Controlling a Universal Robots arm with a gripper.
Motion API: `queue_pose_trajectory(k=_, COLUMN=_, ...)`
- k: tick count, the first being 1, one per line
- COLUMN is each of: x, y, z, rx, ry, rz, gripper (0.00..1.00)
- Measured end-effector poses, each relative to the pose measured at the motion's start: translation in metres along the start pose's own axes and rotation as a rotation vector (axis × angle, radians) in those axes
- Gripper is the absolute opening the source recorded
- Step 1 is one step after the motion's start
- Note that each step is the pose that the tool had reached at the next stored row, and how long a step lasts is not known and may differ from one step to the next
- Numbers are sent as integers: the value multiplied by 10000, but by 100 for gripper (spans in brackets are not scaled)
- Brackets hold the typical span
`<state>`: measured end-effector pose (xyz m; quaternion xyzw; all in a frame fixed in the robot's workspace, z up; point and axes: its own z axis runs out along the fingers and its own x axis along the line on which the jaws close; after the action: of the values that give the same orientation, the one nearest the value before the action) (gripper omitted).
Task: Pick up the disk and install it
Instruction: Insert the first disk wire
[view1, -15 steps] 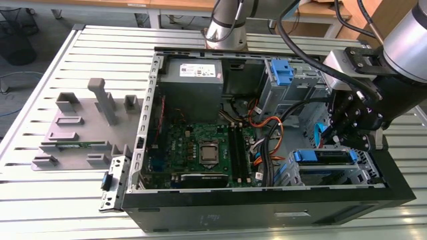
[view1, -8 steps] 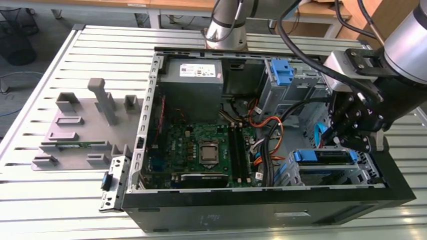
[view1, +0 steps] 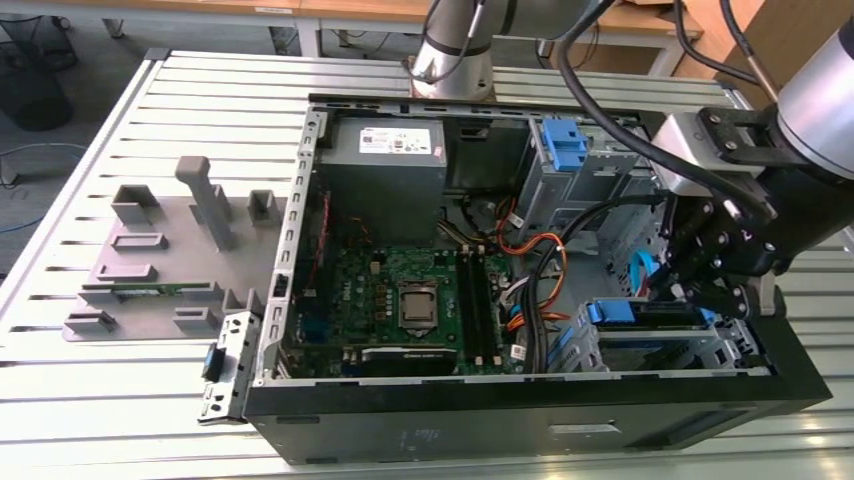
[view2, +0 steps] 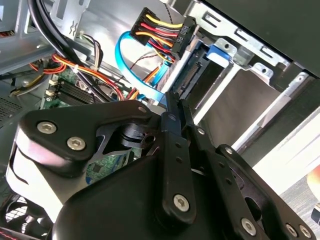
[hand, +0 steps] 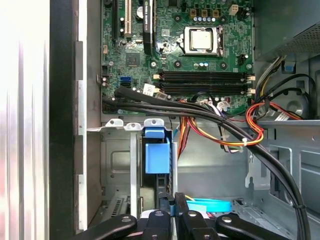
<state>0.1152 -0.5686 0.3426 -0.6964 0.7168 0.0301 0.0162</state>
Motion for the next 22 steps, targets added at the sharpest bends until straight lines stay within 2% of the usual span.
queue_pose_trajectory(k=2, x=17, y=-1, z=-1, rx=0, ry=2, rz=0, gripper=16)
queue_pose_trajectory(k=22, x=25, y=-51, z=5, rx=0, ry=0, rz=1, gripper=16)
